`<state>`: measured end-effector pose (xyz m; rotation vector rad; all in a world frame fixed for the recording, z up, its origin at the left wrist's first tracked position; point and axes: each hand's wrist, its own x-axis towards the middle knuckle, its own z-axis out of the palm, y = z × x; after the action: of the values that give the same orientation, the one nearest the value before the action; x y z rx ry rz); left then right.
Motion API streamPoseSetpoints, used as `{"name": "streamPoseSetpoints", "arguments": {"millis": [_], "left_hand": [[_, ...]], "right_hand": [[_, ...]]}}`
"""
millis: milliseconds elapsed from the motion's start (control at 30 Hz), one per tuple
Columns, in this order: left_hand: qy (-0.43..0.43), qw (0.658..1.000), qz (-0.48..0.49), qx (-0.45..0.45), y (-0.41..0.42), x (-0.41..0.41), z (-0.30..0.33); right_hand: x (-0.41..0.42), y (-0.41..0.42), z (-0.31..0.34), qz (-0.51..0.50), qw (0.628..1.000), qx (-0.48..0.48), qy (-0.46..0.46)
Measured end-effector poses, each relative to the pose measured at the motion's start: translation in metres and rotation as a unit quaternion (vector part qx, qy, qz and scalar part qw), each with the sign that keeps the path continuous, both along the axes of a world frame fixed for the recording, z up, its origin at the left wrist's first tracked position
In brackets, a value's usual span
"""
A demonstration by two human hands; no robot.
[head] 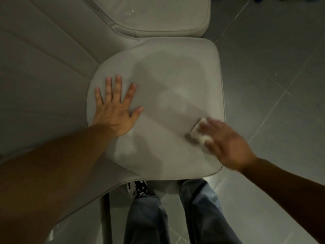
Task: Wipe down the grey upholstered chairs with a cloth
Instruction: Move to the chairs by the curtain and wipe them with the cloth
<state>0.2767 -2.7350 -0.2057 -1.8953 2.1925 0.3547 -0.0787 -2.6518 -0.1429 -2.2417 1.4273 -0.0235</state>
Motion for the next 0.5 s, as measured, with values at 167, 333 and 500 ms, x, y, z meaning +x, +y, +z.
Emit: {"name": "streamPoseSetpoints", "arguments": {"millis": [167, 333, 500], "left_hand": [[0.01, 1.0, 0.022, -0.007, 0.001, -0.012, 0.0], [0.054, 0.995, 0.089, -0.008, -0.007, -0.034, 0.004], [0.046, 0.996, 0.074, -0.013, -0.025, -0.062, 0.0]], "right_hand": [[0.007, -0.128, 0.019, -0.187, 0.976, -0.108, -0.028], [0.04, -0.226, -0.02, -0.125, 0.988, -0.08, 0.04], [0.048, -0.153, -0.043, -0.092, 0.99, -0.093, 0.044]]}}
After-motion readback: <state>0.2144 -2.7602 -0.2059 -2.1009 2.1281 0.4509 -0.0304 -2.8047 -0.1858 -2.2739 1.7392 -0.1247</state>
